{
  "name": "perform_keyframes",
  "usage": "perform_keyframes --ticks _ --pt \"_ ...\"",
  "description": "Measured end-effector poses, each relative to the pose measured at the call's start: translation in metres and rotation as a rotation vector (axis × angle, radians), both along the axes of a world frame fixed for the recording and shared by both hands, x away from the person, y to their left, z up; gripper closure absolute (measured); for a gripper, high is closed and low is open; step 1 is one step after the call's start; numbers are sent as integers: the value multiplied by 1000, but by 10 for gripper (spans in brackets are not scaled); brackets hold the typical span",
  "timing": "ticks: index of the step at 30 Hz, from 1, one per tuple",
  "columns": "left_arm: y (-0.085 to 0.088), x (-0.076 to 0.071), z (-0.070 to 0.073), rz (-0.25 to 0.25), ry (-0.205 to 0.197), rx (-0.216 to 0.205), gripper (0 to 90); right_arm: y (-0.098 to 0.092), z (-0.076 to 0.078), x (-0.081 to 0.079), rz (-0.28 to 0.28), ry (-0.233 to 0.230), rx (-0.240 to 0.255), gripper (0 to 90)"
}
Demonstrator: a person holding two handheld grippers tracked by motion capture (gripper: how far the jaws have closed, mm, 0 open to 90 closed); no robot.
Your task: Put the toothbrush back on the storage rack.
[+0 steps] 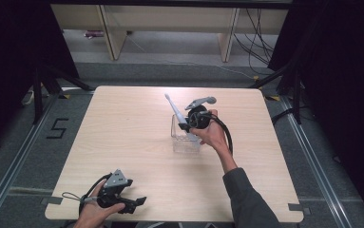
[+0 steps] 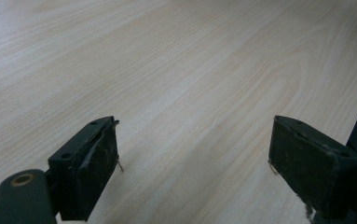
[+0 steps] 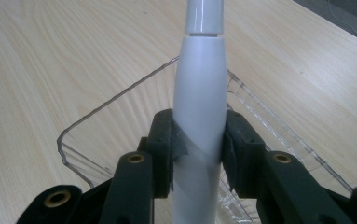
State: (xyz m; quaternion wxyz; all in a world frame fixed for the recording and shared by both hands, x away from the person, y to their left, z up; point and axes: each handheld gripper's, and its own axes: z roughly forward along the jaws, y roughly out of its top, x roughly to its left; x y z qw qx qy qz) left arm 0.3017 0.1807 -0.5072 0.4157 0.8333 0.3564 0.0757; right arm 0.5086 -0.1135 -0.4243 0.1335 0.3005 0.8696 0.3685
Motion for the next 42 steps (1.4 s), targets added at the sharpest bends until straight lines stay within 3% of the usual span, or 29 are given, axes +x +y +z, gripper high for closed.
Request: perform_keyframes --ticks 1,3,8,12,13,18,33,36,37,38,39,41,42 --pt "0 0 0 0 -1 -2 149 0 1 -1 2 22 -4 666" --pt "0 0 0 1 0 -1 149 2 -1 0 5 6 3 666" --pt "0 0 0 -3 -10 1 149 4 -3 0 -13 23 -15 666" --pt "1 1 0 0 -14 9 149 5 -4 1 6 38 -31 666" --pt "1 0 0 5 -8 6 149 6 -6 3 11 17 -25 666" --pt "1 1 0 2 -4 23 149 7 -7 4 1 47 -37 666" --pt "0 0 0 -1 2 -1 149 11 -12 4 -16 84 -46 663" --pt "0 0 0 -3 2 -2 149 12 -13 3 -65 90 -45 657" --pt "0 0 0 -2 2 -3 149 11 -9 1 -71 121 -40 649" --pt "0 0 0 -2 3 -2 149 10 -9 1 -77 95 -25 645" --pt "0 0 0 2 4 0 149 8 -7 2 -44 79 -27 636" --pt "0 0 0 -3 3 -1 149 6 -2 -1 -80 86 -8 630" --pt "0 0 0 -3 4 -1 149 5 -1 -1 -60 59 -3 621"
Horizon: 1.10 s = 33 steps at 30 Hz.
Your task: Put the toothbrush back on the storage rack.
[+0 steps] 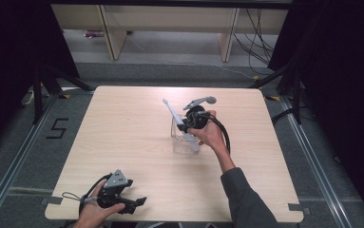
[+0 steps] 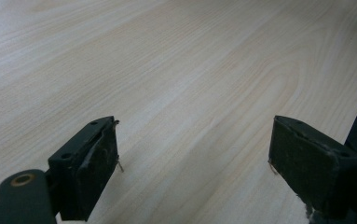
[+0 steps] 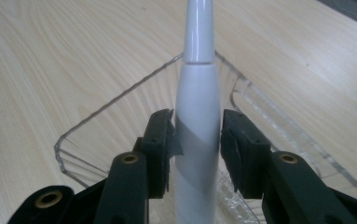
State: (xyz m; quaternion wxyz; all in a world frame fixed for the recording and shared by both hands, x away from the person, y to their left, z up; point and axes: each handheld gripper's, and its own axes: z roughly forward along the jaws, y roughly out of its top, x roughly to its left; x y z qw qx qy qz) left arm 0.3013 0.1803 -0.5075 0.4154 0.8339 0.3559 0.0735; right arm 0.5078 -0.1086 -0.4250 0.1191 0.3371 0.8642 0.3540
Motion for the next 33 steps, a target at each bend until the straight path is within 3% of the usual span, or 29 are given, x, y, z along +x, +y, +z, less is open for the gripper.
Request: perform_keyframes --ticks 1,3,5,11,12,14,23,24,28,30,33 --pt "0 0 0 6 5 -2 149 -2 2 2 40 -48 15 617" --pt "0 0 0 -1 0 0 149 -5 8 -1 30 -23 21 608" --pt "0 0 0 0 1 1 149 -6 11 -3 21 -50 44 595" --pt "0 0 0 0 2 1 149 -14 22 -8 23 -71 89 555" --pt "0 0 0 0 2 1 149 -17 24 -8 35 -78 78 549" --pt "0 0 0 0 2 1 149 -17 26 -11 32 -64 100 523" --pt "0 0 -1 1 -2 1 149 -22 35 -20 48 -114 97 438" --pt "0 0 0 2 -1 5 149 -23 37 -21 48 -96 97 432" --pt "0 0 0 0 1 5 149 -27 41 -27 43 -116 125 416" --pt "-1 0 -1 9 1 -9 149 -30 43 -29 49 -110 117 405" --pt "0 0 0 0 0 5 149 -32 45 -32 51 -123 118 400"
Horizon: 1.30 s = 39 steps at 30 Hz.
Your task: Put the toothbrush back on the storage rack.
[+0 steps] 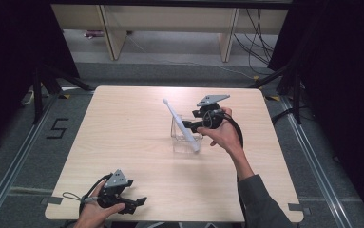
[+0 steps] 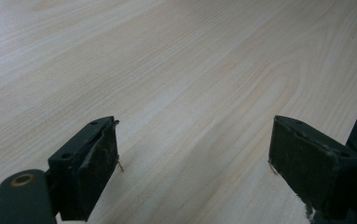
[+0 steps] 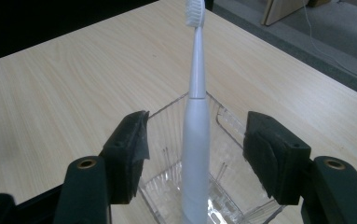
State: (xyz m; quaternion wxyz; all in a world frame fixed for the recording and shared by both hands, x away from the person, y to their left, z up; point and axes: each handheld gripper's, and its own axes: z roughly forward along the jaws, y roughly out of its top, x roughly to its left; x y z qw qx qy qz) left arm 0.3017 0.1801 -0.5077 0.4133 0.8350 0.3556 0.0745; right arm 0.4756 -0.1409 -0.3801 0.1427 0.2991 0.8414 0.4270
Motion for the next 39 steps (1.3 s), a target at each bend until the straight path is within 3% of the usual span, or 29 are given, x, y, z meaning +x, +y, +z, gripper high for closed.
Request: perform_keyframes --ticks 7,9,10,12,13,14,16,18,27,28,30,35,39 --pt "0 0 0 1 -1 -1 149 -3 3 -8 -8 0 -4 381" --pt "0 0 0 1 0 -1 149 -4 3 -8 -2 -29 0 371" --pt "0 0 0 1 1 0 149 -4 3 -11 -12 -14 3 367" --pt "0 0 0 1 0 -1 149 -6 4 -12 -6 -29 0 359" --pt "0 0 0 1 0 -2 149 -7 5 -14 -6 -8 -2 359" --pt "0 0 0 1 -1 -1 149 -9 5 -14 0 -35 -15 356" --pt "0 0 0 2 0 -1 149 -10 5 -19 -10 -26 0 349" --pt "1 1 0 -7 1 11 149 -13 6 -22 -4 -48 -2 345" --pt "1 0 0 5 2 -1 149 -24 4 -37 -7 -35 13 332" --pt "1 0 0 4 2 0 149 -25 3 -38 -8 -55 11 332" --pt "1 1 0 -5 1 14 149 -27 2 -41 -10 -42 16 332" --pt "1 0 0 6 -1 -1 149 -30 0 -48 -27 -34 20 332" --pt "0 0 0 5 -2 -2 149 -32 -2 -50 -6 -45 14 328"
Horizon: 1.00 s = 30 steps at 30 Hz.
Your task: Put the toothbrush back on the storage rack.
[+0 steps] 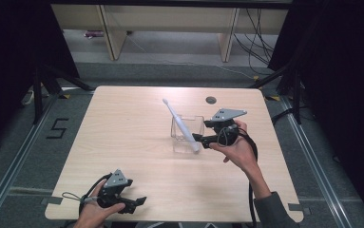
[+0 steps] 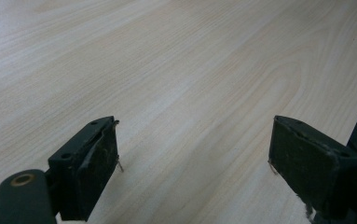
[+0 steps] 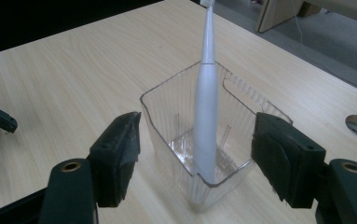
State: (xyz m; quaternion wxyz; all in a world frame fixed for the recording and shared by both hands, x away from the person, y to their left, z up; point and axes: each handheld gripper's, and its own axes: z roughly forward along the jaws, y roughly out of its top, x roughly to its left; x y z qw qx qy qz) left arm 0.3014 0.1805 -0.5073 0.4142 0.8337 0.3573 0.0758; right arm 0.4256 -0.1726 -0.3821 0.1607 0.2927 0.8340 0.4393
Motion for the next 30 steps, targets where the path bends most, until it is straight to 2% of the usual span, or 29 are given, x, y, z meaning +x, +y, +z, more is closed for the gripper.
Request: perform_keyframes --ticks 2,5,7,10,11,12,15,16,17,18,19,21,22,25,26,27,30 --pt "0 0 0 0 0 0 149 -2 0 -2 -17 7 0 328" --pt "0 0 0 1 0 0 149 -4 0 -2 -3 -14 -7 327" --pt "0 0 0 0 0 0 149 -5 -1 -3 -7 7 -4 327" --pt "0 0 0 0 0 1 149 -7 -2 -4 -7 3 -8 327" --pt "0 0 0 0 -1 0 149 -9 -2 -4 -13 -12 -20 327" --pt "1 0 1 -11 -4 9 149 -8 -2 -6 -19 12 -7 325" --pt "2 0 1 -3 -5 14 149 -10 -2 -8 -24 5 -8 319" --pt "1 0 1 -5 -6 14 149 -11 -1 -8 -19 -14 -13 315" --pt "0 0 0 -2 -2 -6 149 -10 -2 -9 -25 0 -4 313" --pt "0 0 0 -3 -3 -2 149 -11 -2 -11 -27 6 3 313" --pt "0 0 0 -2 -3 -2 149 -12 -2 -9 -18 -31 -13 312" --pt "0 0 0 -2 -3 -4 149 -12 -3 -12 -15 0 -4 311" --pt "0 0 0 -2 -3 -5 149 -14 -2 -11 -16 -28 -22 311" --pt "0 0 0 -3 -3 -3 149 -16 -3 -14 -17 -6 -12 306" --pt "0 0 0 -3 -4 -5 149 -17 -3 -13 -12 -31 -17 304" --pt "0 0 0 -3 -3 0 149 -17 -4 -15 -19 -12 -10 303" --pt "0 0 1 -3 -3 -3 149 -19 -5 -16 -13 -4 -14 303"
